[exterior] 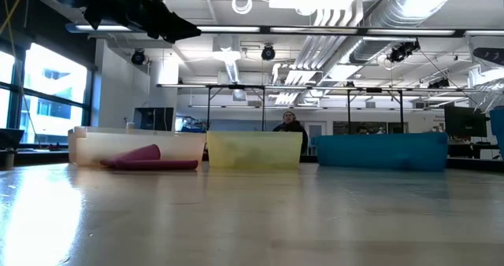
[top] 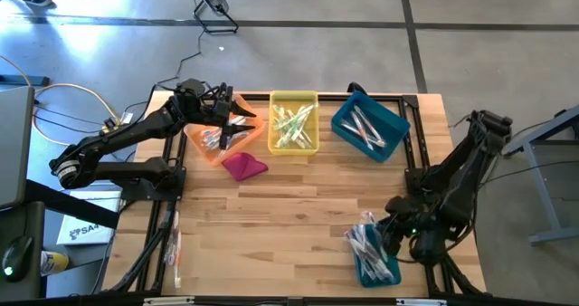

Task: Pick & Place Toothbrushes
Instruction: Put the orange toothbrush into the top blue bin

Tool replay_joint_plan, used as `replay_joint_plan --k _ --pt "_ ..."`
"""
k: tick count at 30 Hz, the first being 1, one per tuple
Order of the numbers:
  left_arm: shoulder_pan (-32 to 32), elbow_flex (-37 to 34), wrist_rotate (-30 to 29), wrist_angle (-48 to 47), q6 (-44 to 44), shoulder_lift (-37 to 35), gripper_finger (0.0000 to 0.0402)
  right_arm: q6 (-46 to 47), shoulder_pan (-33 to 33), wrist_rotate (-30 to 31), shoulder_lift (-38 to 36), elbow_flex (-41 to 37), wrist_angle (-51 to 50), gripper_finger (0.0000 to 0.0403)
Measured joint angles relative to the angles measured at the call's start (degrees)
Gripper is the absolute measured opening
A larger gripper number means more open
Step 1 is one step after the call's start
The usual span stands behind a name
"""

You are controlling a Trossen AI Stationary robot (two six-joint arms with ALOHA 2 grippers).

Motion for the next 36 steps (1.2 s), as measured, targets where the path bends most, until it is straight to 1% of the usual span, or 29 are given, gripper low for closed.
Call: replay_joint_plan --k 2,7,12,15,21,26,31,36 --pt "0.00 0.00 -0.02 -0.01 -0.01 0.00 0.0156 -3.19 -0.73 1.15 -2.33 0.00 0.23 0.0096" --pt "0.00 0.00 -0.06 0.22 0.01 0.00 0.0156 -14.72 -2.35 7.68 -6.85 0.00 0.24 0.0068" --pt "0.00 0.00 -0.07 -0.13 -0.01 0.00 0.0156 -26.21 -4.81 11.92 -8.98 0.00 0.23 0.0012" --pt "0.00 0.00 -0.09 -0.10 -0.03 0.00 0.0156 -32.27 -6.71 13.16 -9.38 0.00 0.24 0.0004" --pt "0.00 0.00 -0.11 0.25 -5.57 0.00 0.0156 -39.90 -11.44 12.81 -9.40 0.00 1.29 0.0002" --pt "0.00 0.00 -0.12 0.06 -6.21 0.00 0.0156 -50.59 -15.83 10.51 -9.40 0.00 8.56 0.0002" --pt "0.00 0.00 -0.13 -0.08 -6.43 0.00 0.0156 -64.26 -21.74 4.45 -9.40 0.00 18.06 0.0002" --pt "0.00 0.00 -0.13 -0.21 -6.43 0.00 0.0156 -74.48 -28.06 -1.57 -9.40 0.00 23.96 0.0002"
